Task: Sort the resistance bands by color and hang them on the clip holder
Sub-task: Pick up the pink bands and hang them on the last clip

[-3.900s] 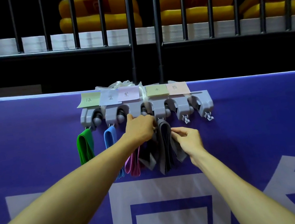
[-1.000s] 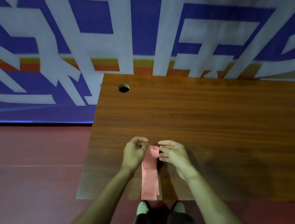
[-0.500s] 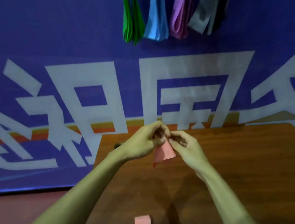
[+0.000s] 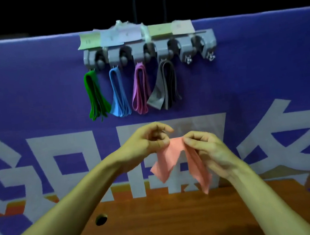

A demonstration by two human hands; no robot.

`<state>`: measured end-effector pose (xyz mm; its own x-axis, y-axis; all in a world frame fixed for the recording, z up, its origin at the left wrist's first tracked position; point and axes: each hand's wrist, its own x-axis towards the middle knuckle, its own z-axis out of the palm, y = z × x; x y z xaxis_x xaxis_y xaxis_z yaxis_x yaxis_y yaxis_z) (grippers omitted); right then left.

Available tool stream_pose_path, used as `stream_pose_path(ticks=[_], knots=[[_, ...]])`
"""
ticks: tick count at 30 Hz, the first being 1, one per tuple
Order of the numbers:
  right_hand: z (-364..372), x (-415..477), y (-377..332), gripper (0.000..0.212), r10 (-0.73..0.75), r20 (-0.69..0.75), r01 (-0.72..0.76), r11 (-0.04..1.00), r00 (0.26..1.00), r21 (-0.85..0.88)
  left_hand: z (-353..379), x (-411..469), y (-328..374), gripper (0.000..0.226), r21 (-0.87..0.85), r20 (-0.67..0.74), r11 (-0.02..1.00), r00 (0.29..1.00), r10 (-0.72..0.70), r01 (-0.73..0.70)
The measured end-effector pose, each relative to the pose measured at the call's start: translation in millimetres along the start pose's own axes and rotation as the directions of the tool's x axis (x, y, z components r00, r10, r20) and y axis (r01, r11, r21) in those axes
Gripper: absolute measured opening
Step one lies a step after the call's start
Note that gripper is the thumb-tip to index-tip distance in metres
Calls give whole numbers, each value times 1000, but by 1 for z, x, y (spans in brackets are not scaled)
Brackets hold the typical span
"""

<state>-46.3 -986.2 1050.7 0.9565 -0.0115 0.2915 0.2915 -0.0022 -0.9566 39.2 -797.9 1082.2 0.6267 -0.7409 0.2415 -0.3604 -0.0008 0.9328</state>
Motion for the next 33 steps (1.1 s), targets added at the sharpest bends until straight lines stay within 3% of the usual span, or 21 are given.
stream_pose_path(ticks=[4, 11, 21, 26, 33], knots=[[-26, 26, -32, 21, -108, -3, 108, 993, 994, -53, 11, 28, 14, 24, -64, 42, 996, 997, -63, 65], [-60, 63, -81, 19, -176, -57, 161, 965, 983, -207, 7, 81, 57, 16, -39, -114, 999, 993, -23, 19], [-90, 119, -117, 12, -163, -336, 183, 983, 928, 28, -7, 160, 115, 14, 290, -196, 954, 971, 136, -75], [-96, 154, -122, 6, -135, -491, 190, 980, 861, 63, -7, 195, 131, 14, 519, -249, 852, 940, 231, -71], [-101, 186, -110, 7, -294, -600, 218, 956, 744, -198, -18, 234, 133, 22, 811, -319, 582, 881, 348, 63]])
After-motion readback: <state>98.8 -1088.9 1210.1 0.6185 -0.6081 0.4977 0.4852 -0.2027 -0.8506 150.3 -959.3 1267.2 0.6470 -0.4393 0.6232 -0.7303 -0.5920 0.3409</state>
